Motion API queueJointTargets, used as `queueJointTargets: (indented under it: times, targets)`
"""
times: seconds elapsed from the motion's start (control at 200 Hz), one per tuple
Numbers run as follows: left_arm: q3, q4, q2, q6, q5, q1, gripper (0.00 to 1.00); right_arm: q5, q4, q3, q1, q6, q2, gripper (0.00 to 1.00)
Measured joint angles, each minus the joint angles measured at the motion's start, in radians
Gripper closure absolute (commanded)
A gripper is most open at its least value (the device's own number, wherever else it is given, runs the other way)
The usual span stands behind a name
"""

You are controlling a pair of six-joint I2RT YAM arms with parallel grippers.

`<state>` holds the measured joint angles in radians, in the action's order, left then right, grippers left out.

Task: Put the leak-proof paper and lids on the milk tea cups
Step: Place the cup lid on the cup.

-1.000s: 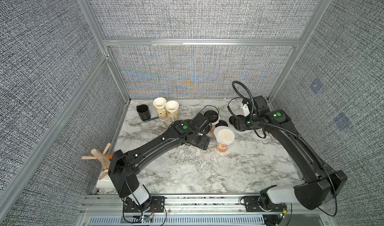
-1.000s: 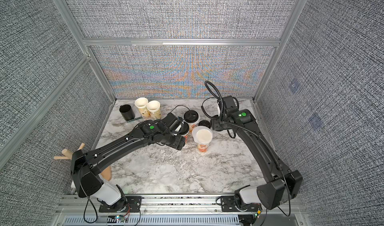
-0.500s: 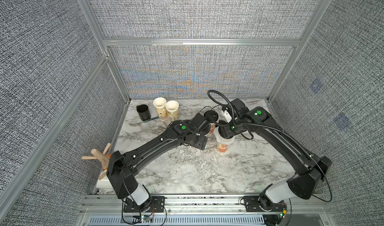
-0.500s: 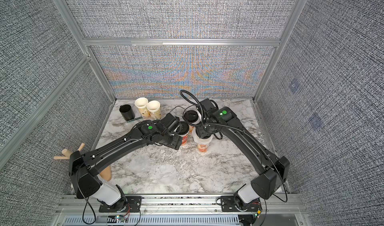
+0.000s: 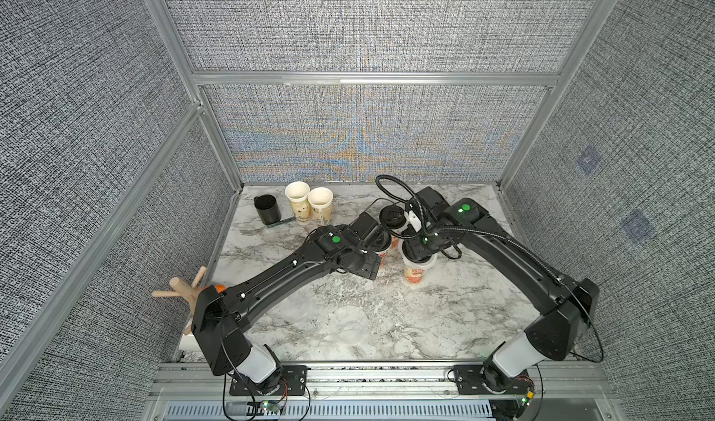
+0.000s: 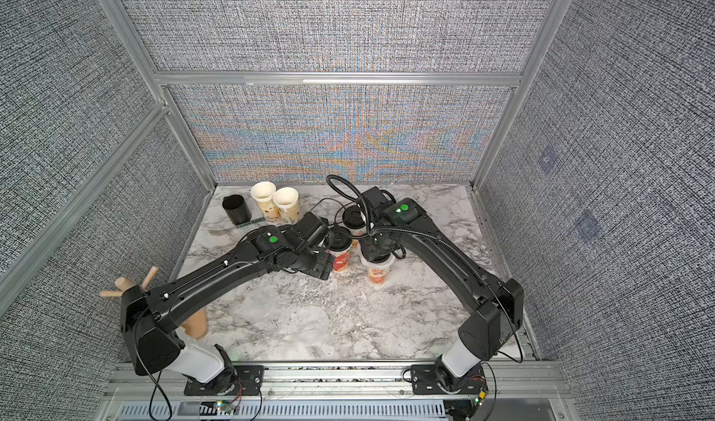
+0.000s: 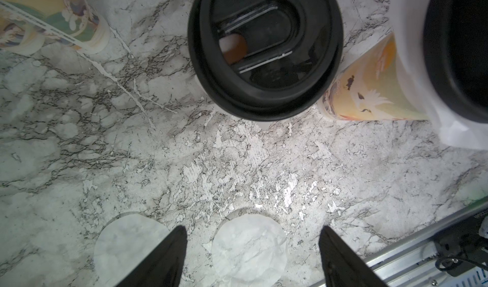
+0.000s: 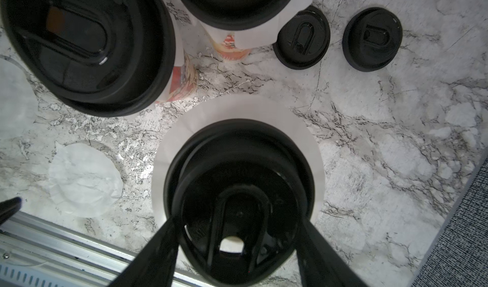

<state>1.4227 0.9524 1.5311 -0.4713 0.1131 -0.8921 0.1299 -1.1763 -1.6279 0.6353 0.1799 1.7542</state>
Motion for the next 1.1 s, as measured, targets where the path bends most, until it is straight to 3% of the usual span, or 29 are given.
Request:
queueJointTargets:
  times: [1.101]
  targets:
    - [-0.002, 0.000, 0.003, 0.000, 0.000, 0.002, 0.20, 0.030, -0.021, 0.026, 0.008, -0.010, 0.003, 0.38]
